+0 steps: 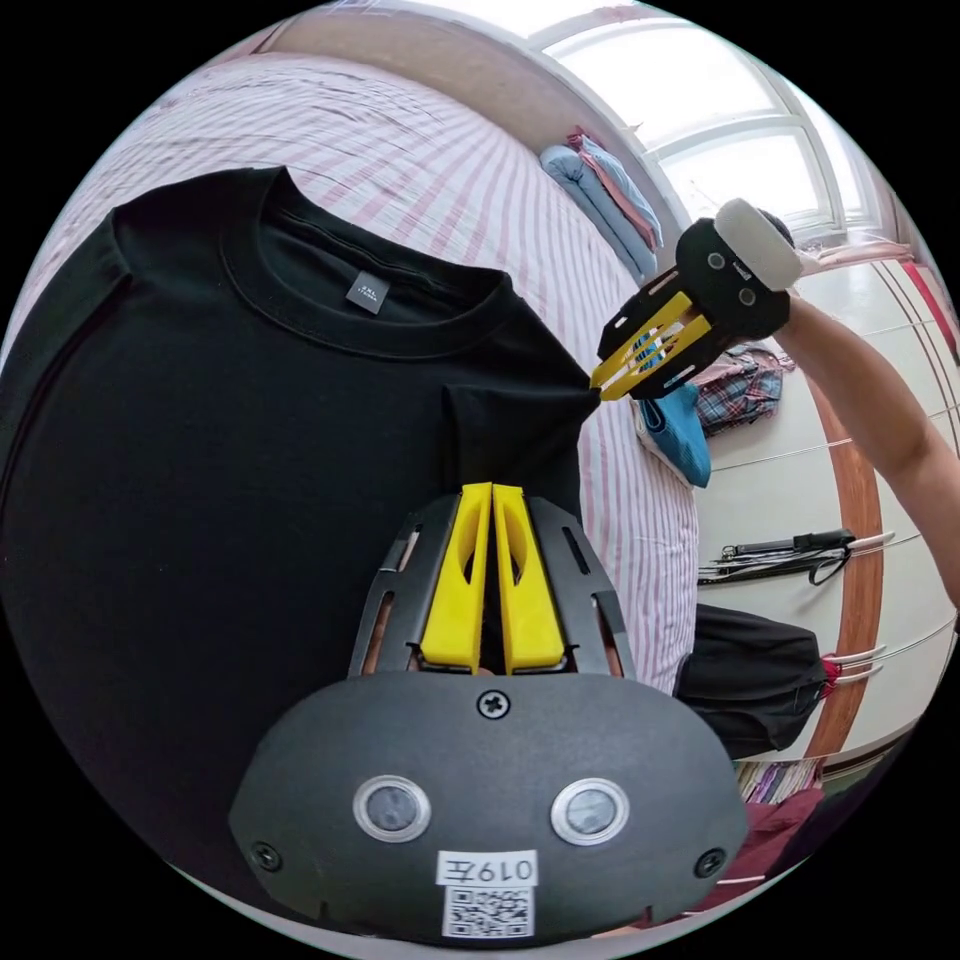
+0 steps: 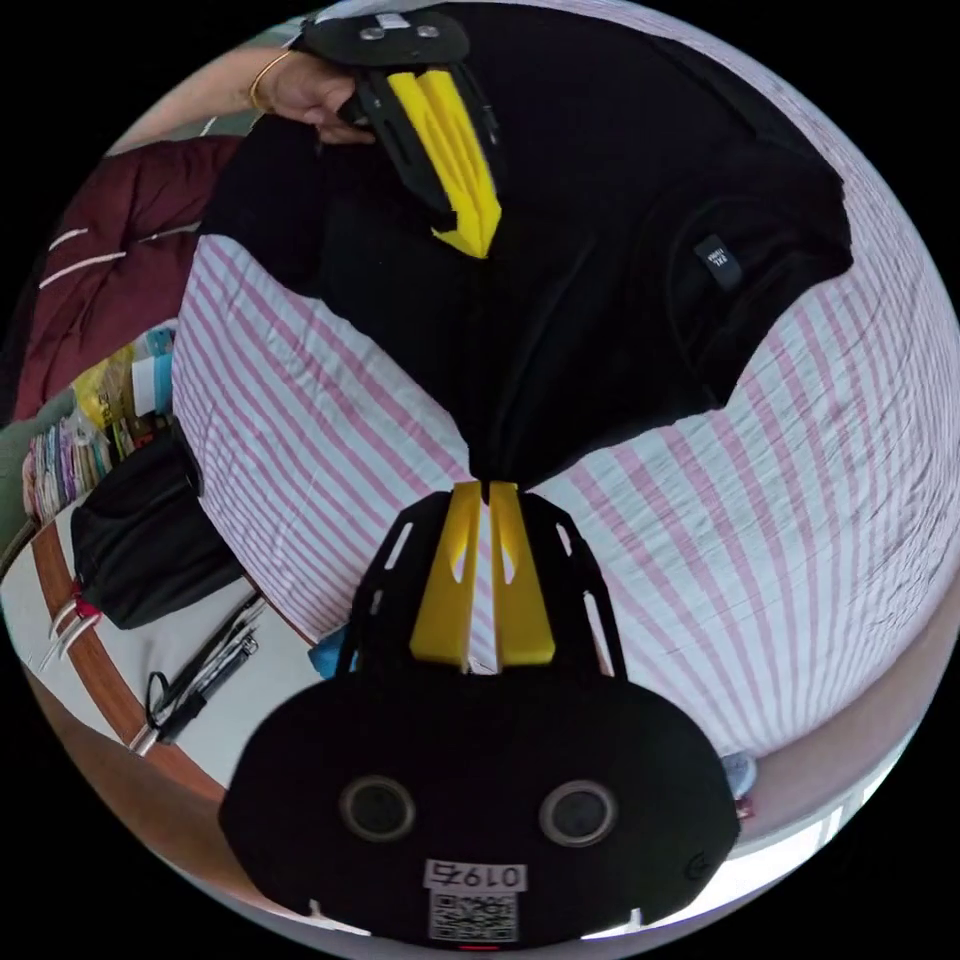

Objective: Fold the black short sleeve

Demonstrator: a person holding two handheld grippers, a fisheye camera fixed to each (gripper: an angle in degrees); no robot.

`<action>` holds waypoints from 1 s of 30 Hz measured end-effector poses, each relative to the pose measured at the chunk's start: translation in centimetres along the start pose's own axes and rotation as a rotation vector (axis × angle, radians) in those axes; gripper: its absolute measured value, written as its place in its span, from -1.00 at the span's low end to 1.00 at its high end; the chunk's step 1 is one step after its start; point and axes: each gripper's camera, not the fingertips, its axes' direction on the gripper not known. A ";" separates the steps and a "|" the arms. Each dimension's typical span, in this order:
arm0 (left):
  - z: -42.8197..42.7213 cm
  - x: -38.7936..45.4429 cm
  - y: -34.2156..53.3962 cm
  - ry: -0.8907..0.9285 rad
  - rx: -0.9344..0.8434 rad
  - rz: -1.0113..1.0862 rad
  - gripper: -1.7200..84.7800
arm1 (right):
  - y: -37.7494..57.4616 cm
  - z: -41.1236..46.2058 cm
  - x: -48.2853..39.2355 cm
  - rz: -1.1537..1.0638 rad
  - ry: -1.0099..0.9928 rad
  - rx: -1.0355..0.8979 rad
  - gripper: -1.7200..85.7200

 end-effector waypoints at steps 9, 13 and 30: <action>-0.5 0.3 -2.2 0.020 0.016 0.007 -0.94 | 3.9 -1.3 0.2 0.161 0.096 0.091 -0.78; -0.9 0.3 -2.7 0.040 0.042 -0.014 -0.94 | 5.5 -2.4 -1.9 0.188 0.149 0.203 -0.80; -0.9 -0.4 -4.3 0.042 0.038 -0.035 -0.93 | 10.9 0.0 -1.5 0.288 0.107 0.333 -0.97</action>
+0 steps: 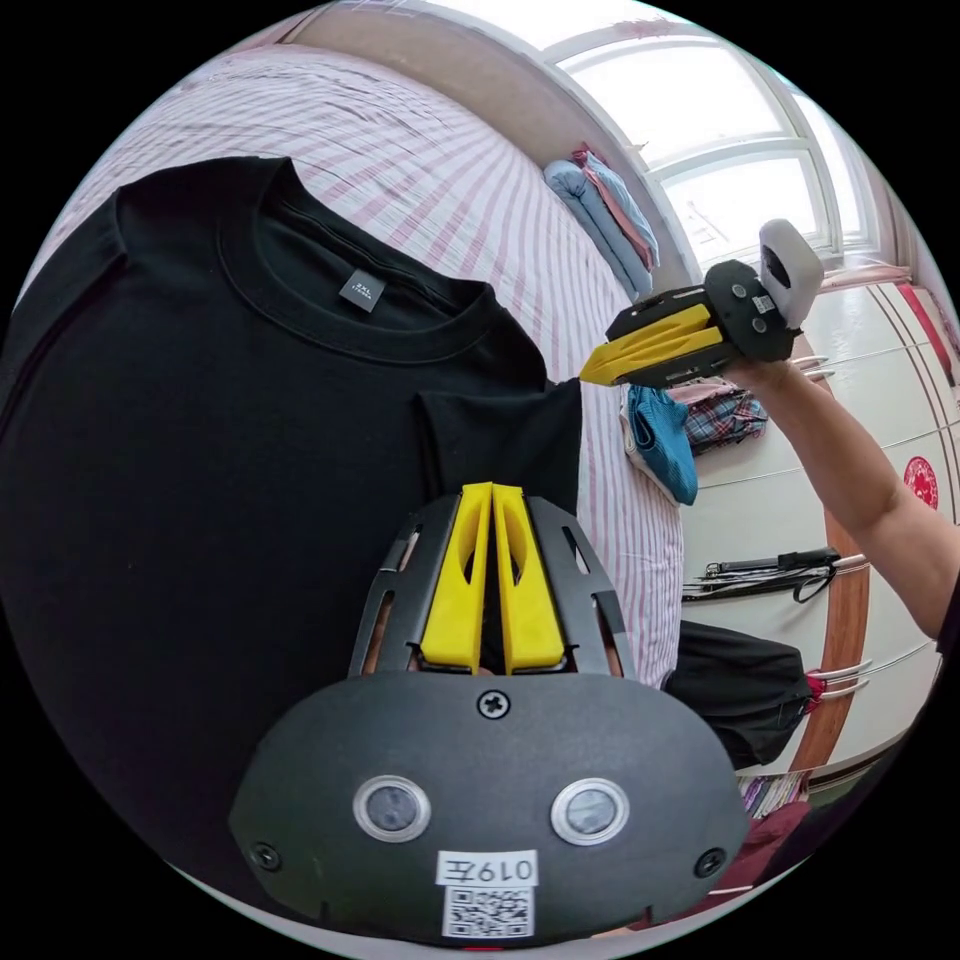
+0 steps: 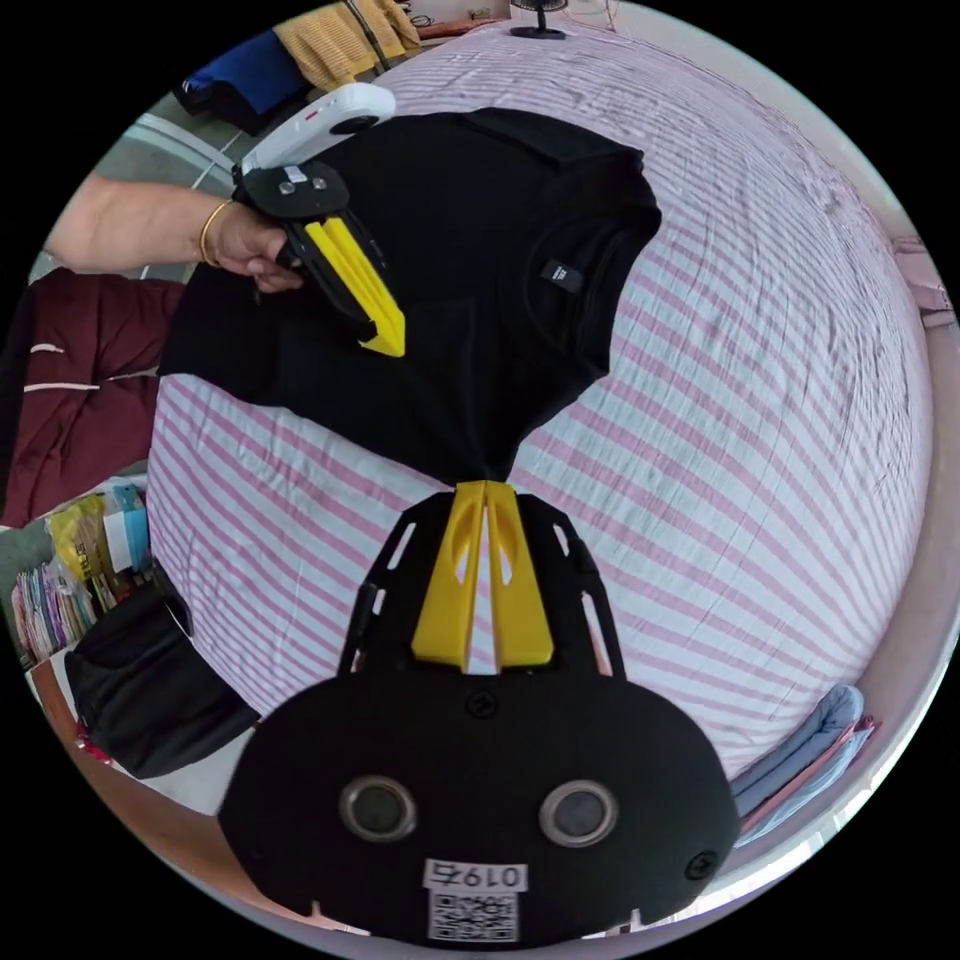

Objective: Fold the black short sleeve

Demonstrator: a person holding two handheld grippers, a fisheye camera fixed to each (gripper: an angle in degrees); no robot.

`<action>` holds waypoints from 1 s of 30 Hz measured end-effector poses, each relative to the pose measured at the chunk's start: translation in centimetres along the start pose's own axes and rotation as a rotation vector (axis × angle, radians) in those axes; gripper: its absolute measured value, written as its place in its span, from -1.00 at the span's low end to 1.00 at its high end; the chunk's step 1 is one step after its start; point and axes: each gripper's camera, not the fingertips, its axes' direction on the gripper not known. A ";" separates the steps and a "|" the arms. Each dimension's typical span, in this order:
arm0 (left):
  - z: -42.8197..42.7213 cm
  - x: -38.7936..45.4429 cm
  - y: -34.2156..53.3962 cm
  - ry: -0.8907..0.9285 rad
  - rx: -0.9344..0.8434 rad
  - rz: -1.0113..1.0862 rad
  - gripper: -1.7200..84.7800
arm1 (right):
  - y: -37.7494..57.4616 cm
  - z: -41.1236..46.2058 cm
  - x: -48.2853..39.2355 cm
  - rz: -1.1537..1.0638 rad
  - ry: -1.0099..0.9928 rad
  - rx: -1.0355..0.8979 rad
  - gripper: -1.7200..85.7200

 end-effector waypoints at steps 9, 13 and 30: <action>-0.9 -0.4 -0.3 0.001 -0.003 0.001 -0.94 | 3.4 3.6 -2.1 0.011 0.031 -0.101 -0.80; -1.7 -0.6 -0.2 0.010 0.023 -0.012 -0.94 | 4.5 3.4 -2.8 0.020 0.064 -0.041 -0.78; -2.6 0.1 0.0 -0.039 0.048 -0.023 -0.94 | 8.7 10.3 -3.4 0.061 -0.183 -0.122 -0.88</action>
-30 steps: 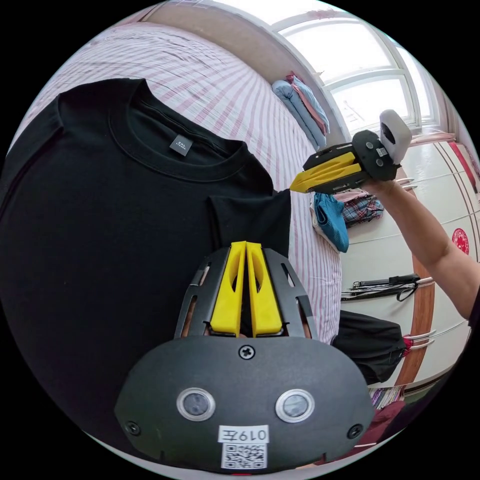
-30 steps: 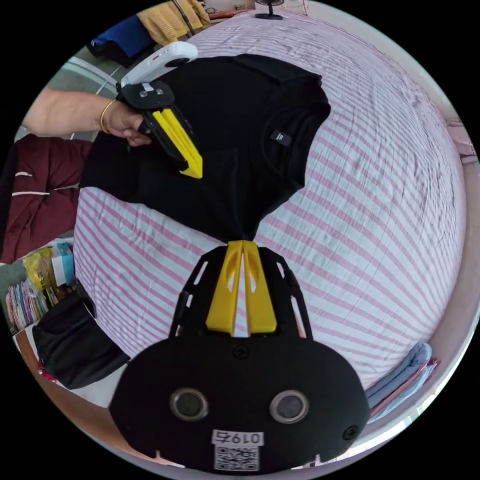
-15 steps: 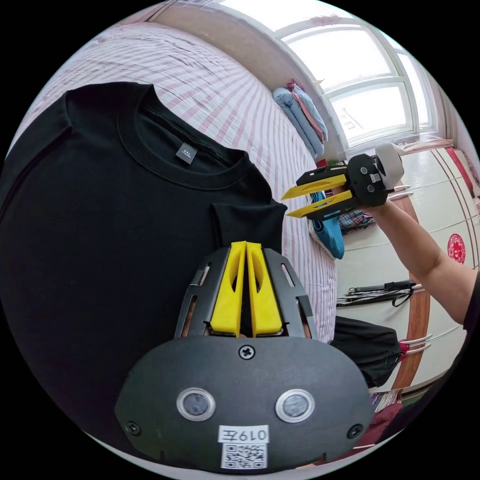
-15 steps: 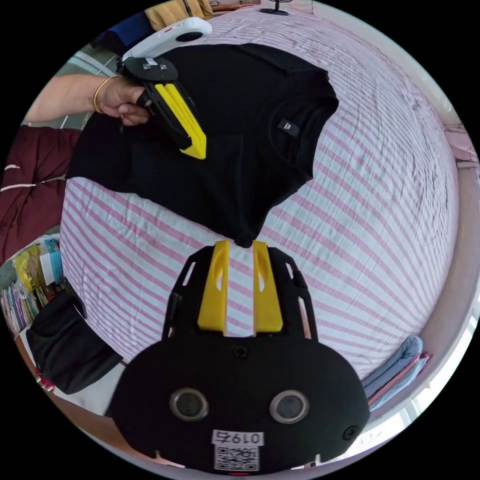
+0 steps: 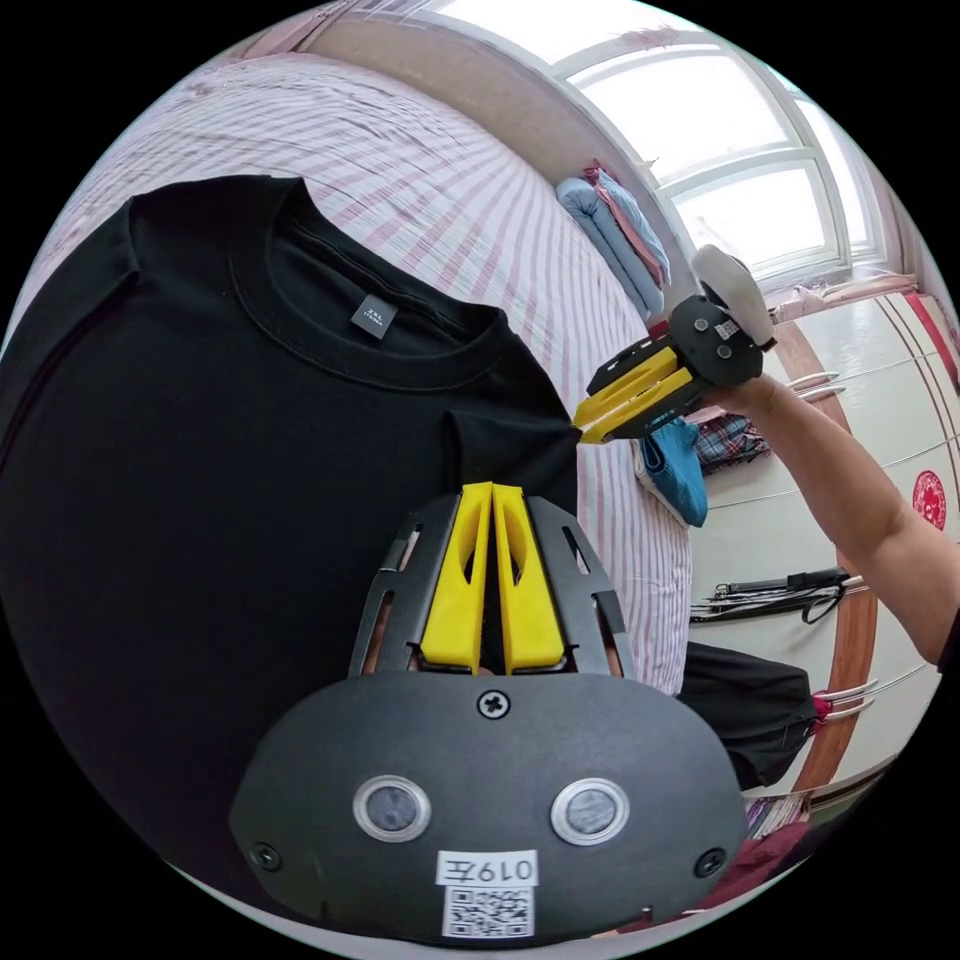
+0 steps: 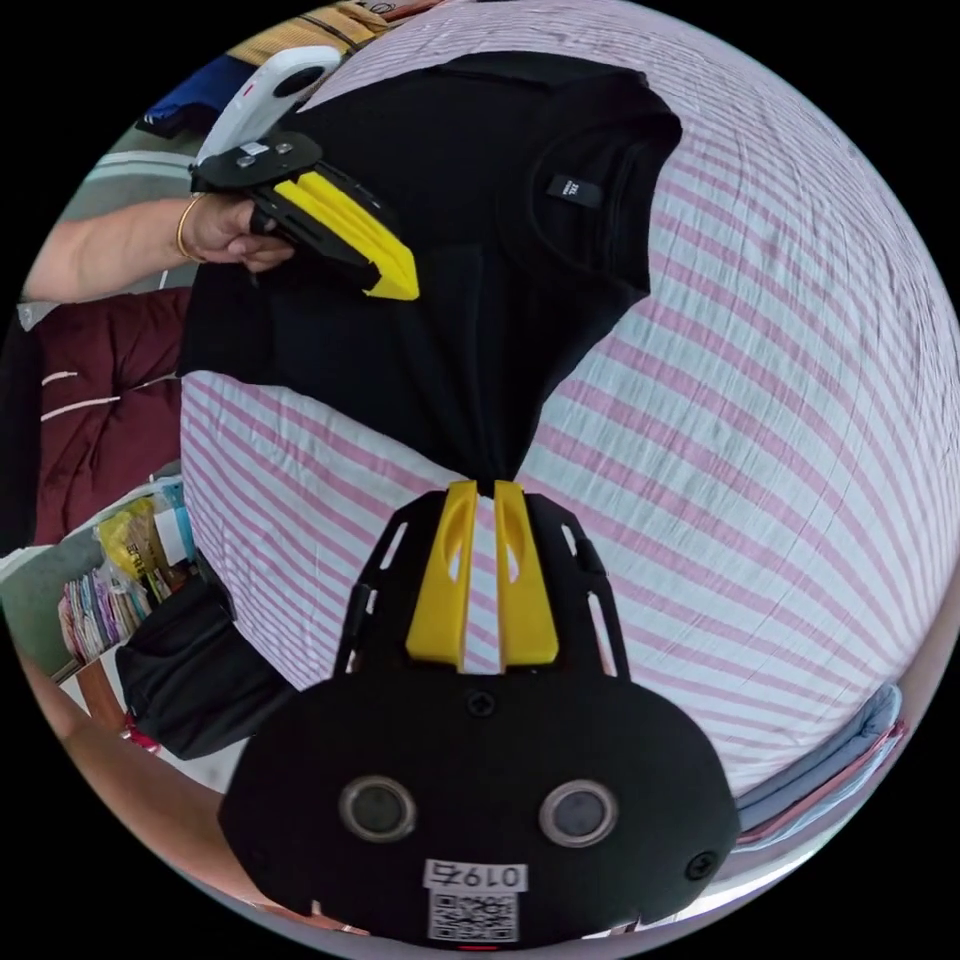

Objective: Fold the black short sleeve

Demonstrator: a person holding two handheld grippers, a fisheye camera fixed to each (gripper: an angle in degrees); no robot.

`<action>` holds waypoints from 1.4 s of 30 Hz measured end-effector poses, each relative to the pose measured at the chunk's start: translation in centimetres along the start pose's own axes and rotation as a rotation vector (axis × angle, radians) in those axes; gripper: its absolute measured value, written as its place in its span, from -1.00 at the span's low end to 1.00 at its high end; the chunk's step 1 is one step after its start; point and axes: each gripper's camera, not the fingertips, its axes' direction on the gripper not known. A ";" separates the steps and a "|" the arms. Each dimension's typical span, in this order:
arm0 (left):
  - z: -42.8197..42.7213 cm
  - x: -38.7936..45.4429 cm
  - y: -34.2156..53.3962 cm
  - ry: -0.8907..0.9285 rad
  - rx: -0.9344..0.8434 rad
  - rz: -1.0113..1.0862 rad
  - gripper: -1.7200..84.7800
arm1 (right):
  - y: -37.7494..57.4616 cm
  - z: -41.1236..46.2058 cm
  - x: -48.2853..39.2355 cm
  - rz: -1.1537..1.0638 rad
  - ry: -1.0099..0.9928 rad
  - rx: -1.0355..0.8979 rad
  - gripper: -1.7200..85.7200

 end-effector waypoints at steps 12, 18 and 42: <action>-3.4 1.1 2.3 0.037 0.023 0.071 -0.94 | 7.8 1.0 -9.1 0.270 0.000 0.352 -0.95; -4.1 3.8 6.6 -0.003 -0.021 0.155 -0.94 | 8.6 5.8 -25.2 0.624 0.027 0.770 -0.96; -2.2 7.8 4.7 -0.033 -0.105 0.232 -0.94 | -11.8 21.2 -54.7 1.064 0.668 0.423 -0.84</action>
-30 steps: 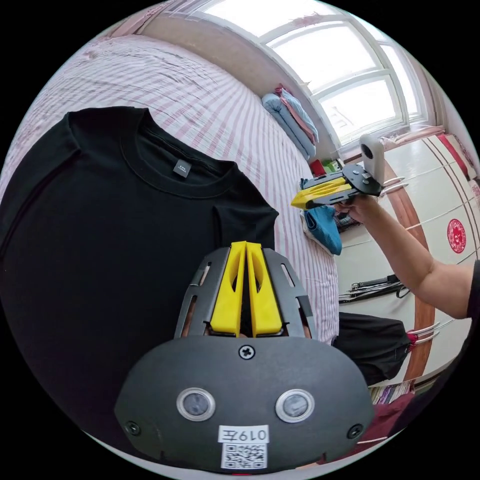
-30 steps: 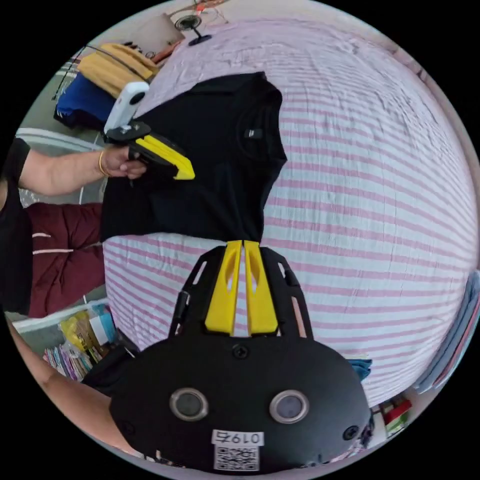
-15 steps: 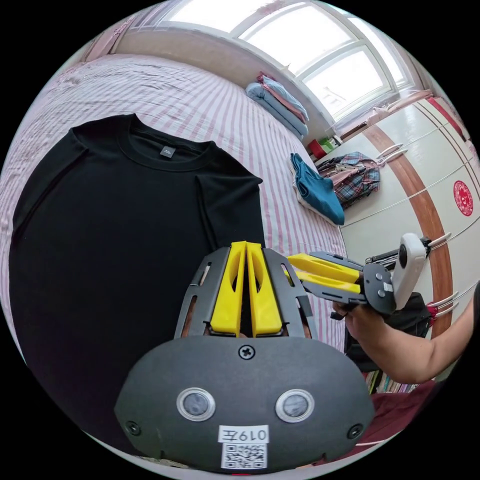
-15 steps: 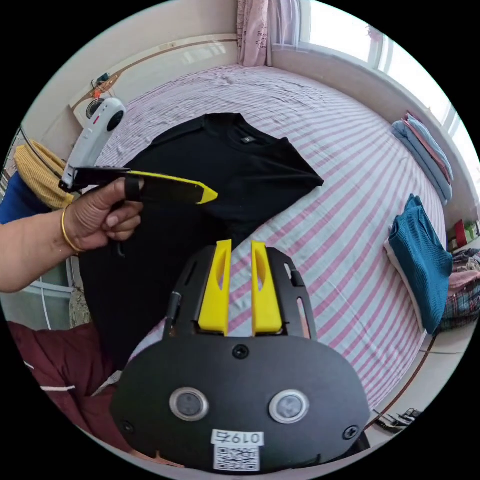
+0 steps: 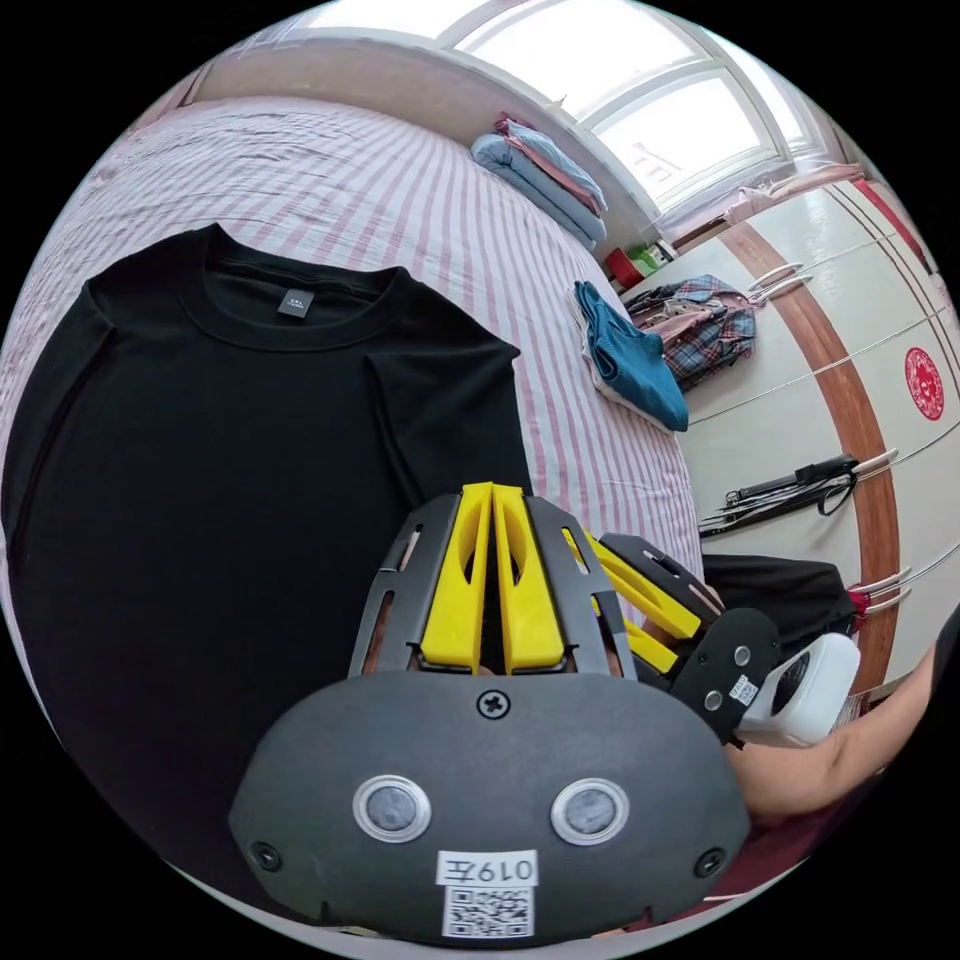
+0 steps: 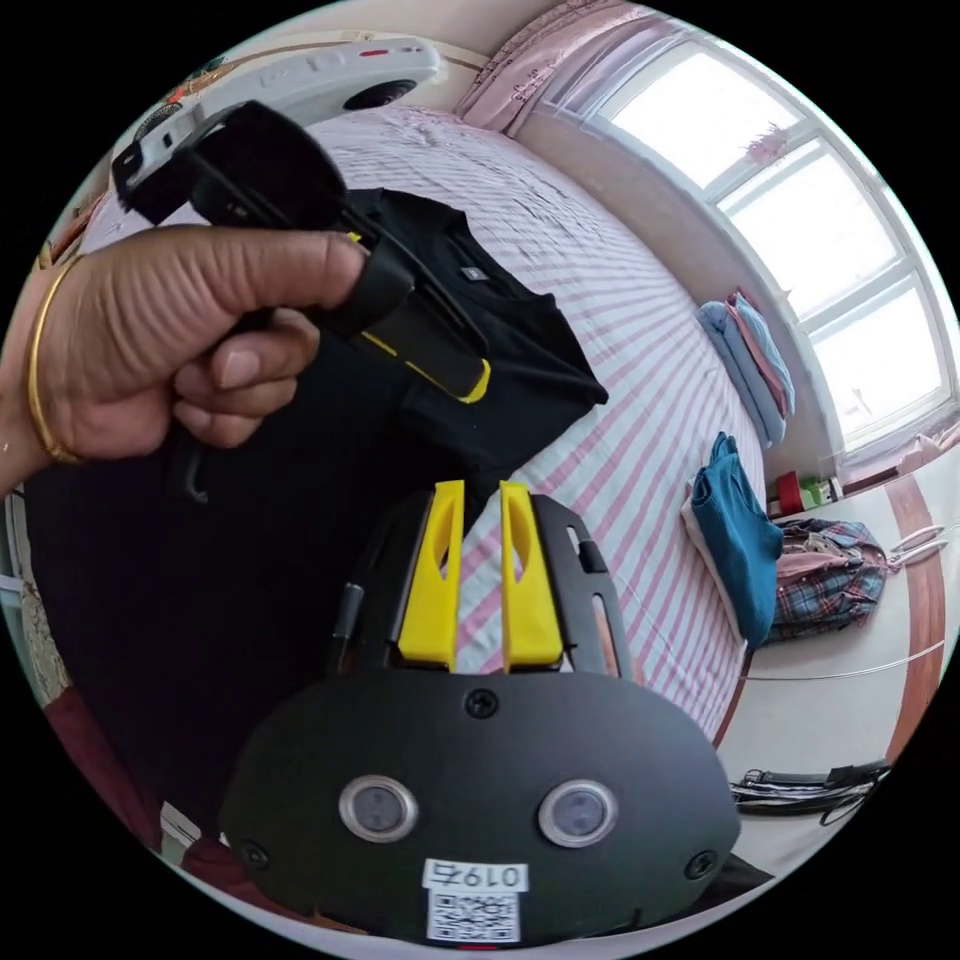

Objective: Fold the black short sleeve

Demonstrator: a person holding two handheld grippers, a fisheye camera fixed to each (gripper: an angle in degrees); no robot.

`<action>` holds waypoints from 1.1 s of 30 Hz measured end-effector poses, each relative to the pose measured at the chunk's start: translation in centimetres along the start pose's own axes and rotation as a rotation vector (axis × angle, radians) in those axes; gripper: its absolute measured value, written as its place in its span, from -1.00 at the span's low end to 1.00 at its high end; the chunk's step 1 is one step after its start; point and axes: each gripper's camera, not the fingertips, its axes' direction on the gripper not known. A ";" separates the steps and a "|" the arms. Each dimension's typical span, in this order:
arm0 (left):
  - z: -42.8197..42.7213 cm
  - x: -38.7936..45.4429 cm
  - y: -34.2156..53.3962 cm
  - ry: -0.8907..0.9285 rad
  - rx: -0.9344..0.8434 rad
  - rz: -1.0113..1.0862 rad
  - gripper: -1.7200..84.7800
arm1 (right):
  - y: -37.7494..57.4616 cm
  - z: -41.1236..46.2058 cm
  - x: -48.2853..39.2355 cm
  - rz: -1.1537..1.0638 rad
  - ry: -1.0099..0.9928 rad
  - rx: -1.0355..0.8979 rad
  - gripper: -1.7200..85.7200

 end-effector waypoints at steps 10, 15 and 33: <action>2.2 1.1 -0.3 -0.027 -0.069 -0.014 -0.94 | 4.9 0.0 -4.0 0.054 0.017 -0.071 -0.93; 1.3 2.1 -1.5 -0.045 -0.022 -0.043 -0.94 | 6.4 0.3 -5.4 0.047 0.039 -0.067 -0.90; 5.2 7.9 -10.7 -0.066 0.004 0.007 -0.94 | 14.1 1.0 0.8 0.313 -0.243 0.010 -0.97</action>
